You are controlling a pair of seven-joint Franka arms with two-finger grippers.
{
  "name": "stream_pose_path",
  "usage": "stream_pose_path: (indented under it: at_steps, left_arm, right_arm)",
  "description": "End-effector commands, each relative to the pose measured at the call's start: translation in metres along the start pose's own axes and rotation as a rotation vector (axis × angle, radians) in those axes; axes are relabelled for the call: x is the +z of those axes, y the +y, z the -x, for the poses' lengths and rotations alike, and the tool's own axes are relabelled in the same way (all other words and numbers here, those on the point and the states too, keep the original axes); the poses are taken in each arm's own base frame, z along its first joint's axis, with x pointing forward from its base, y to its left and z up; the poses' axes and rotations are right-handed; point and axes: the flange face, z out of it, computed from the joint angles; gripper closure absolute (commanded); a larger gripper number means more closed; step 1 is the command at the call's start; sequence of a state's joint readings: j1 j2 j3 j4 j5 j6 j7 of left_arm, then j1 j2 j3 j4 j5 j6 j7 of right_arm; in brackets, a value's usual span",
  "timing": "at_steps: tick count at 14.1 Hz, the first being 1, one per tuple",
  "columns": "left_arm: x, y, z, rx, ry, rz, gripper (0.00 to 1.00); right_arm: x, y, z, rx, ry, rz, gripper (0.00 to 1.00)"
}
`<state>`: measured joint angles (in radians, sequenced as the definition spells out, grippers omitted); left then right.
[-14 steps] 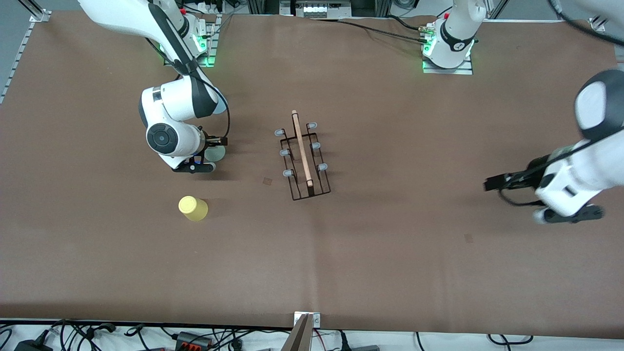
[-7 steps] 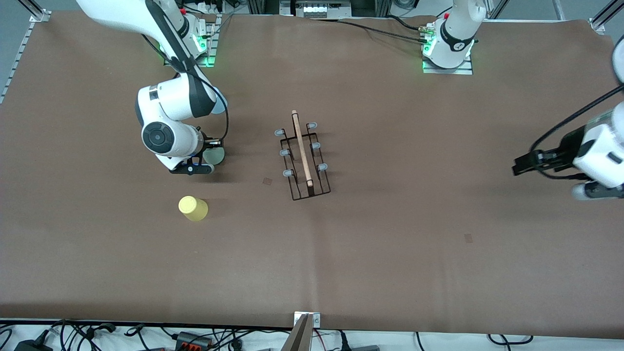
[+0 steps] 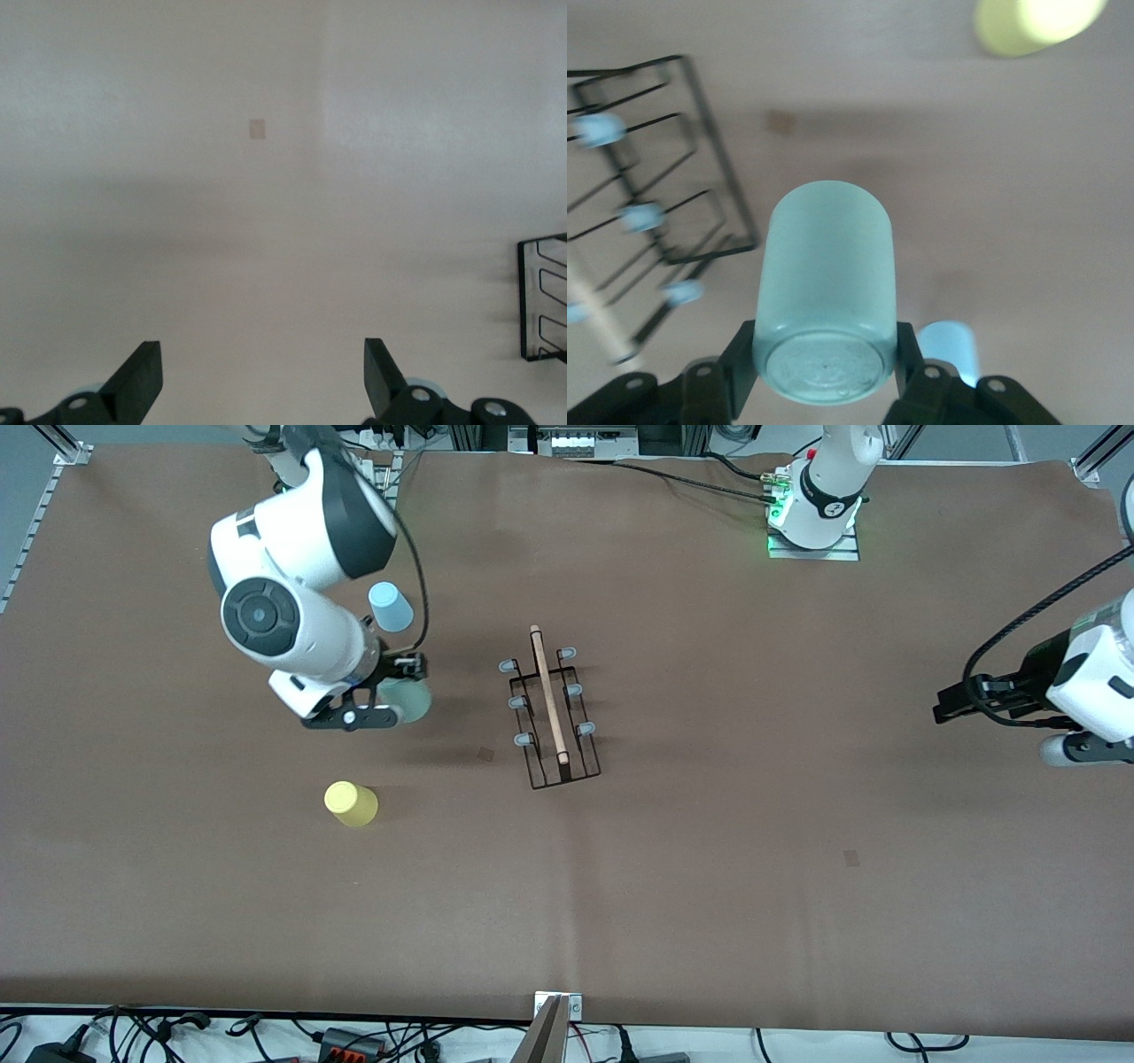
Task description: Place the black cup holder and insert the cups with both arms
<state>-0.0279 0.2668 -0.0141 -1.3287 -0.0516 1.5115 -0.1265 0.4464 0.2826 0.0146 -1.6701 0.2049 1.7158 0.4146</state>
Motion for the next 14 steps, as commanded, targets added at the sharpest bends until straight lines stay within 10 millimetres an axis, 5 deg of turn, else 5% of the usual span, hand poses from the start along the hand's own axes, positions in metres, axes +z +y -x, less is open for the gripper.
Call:
stream_pose_path:
  at_steps: [1,7,9,11,14]
  left_arm:
    - [0.001,0.023,0.013,0.069,-0.023,0.016,0.00]
    - [0.006,0.078,0.040,0.174,-0.134,0.030,0.00]
    - [-0.002,0.092,0.047,0.236,-0.123,0.061,0.00]
    - [-0.037,0.105,0.077,0.280,-0.084,0.066,0.00]
    - [-0.020,0.103,0.055,0.260,-0.060,0.063,0.00]
  right_arm:
    - [0.007,-0.041,0.011,0.037,-0.028,-0.043,0.76]
    - [0.047,-0.101,0.021,0.017,-0.058,-0.004,0.76]
    - [0.058,-0.109,0.023,0.006,-0.070,0.007,0.76]
    - [0.063,-0.112,0.024,0.002,-0.084,0.004,0.76]
    - [0.073,-0.117,0.028,-0.008,-0.101,0.019,0.76]
